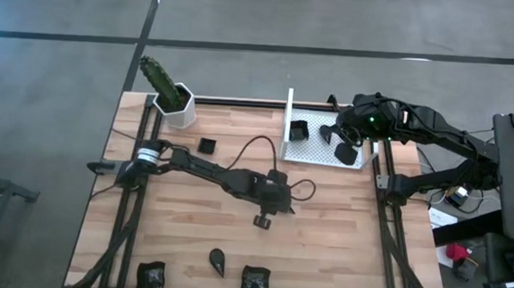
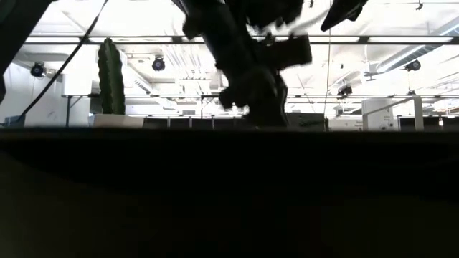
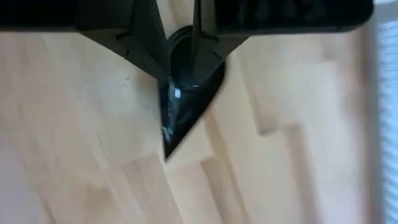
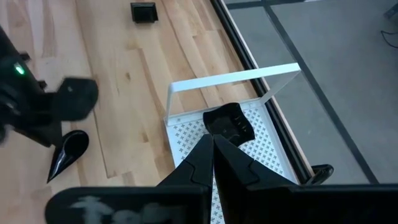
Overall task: Pick & Place Mini shaped plates
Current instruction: Stack the black drop shaped plate on top of the other black drop shaped plates on the shelf
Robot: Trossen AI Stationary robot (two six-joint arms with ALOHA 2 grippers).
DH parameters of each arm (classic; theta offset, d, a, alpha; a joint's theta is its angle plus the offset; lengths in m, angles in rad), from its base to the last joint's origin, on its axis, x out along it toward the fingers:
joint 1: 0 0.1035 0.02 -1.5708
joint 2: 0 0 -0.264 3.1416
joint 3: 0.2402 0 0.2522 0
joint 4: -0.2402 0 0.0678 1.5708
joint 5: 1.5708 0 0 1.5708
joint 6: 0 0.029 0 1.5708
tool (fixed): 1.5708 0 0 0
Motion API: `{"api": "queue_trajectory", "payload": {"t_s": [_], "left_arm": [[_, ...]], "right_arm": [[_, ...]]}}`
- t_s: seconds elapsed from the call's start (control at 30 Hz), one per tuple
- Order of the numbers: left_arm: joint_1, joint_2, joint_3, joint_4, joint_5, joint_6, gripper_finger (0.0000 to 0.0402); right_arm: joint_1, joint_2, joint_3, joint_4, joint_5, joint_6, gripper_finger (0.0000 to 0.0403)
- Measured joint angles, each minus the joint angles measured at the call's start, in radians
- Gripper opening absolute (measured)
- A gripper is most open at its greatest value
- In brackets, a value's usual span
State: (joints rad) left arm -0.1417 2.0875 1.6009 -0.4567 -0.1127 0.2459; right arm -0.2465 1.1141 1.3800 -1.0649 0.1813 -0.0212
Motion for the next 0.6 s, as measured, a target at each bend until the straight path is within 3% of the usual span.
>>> {"api": "queue_trajectory", "payload": {"t_s": [0.13, 0.27, 0.37, 0.6], "left_arm": [[-0.007, -0.072, 0.0, -0.029, -0.098, 0.048, 0.006], [-0.007, -0.168, -0.002, -0.077, -0.171, 0.044, 0.0062], [-0.004, -0.249, -0.002, -0.117, -0.218, 0.02, 0.0061], [-0.004, -0.454, -0.067, -0.139, -0.319, -0.023, 0.0062]], "right_arm": [[0.0, 0.0, 0.0, -0.001, -0.018, 0.004, 0.0008], [0.003, -0.001, -0.027, 0.002, -0.131, 0.045, 0.0008], [0.042, 0.002, -0.083, 0.014, -0.153, 0.08, 0.0008], [0.182, 0.022, -0.242, 0.234, -0.165, 0.111, 0.0008]]}}
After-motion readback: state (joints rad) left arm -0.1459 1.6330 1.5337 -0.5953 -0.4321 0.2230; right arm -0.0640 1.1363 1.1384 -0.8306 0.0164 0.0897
